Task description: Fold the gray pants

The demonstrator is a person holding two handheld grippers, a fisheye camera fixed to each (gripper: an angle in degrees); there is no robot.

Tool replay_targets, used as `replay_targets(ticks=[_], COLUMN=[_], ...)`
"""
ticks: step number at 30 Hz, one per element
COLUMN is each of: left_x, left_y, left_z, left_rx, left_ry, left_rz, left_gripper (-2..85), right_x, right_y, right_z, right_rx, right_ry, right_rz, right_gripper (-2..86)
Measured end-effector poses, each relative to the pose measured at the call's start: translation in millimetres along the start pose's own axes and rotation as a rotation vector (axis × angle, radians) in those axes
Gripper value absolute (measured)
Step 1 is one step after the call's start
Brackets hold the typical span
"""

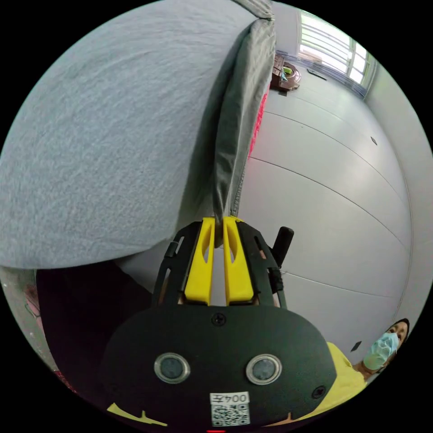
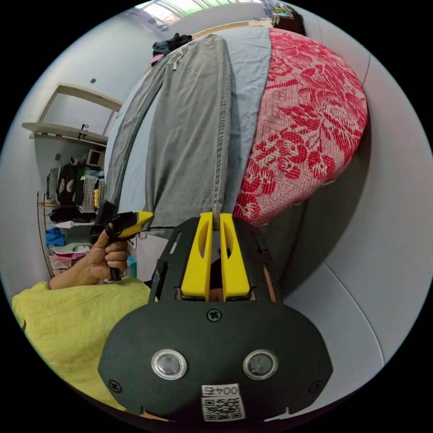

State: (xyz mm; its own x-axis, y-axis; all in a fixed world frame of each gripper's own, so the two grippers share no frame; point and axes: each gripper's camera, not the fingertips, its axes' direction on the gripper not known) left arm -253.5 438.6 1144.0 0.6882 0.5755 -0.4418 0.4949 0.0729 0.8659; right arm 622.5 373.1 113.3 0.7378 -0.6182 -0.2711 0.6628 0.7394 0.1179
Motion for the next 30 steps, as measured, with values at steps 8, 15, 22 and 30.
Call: replay_targets(ticks=[8, 15, 22, 30], left_x=[-13, 27, 98, 179], left_y=[8, 58, 79, 116], left_z=[11, 5, 24, 67], left_rx=[-0.012, -0.031, 0.001, 0.050], left_ry=[-0.001, -0.043, -0.194, -0.450], left_rz=[-0.026, 0.062, 0.204, 0.332], left_gripper=[2.8, 2.8, 2.6, 1.3], right_x=[11, -32, -120, -180], right_y=[-20, -29, -102, -120], right_z=[75, 65, 158, 249], right_rx=[-0.118, -0.019, -0.097, -0.213], right_ry=[-0.006, 0.128, 0.250, 0.506], right_rz=[0.051, -0.014, -0.208, -0.386], right_gripper=[5.3, 7.0, 7.6, 6.8])
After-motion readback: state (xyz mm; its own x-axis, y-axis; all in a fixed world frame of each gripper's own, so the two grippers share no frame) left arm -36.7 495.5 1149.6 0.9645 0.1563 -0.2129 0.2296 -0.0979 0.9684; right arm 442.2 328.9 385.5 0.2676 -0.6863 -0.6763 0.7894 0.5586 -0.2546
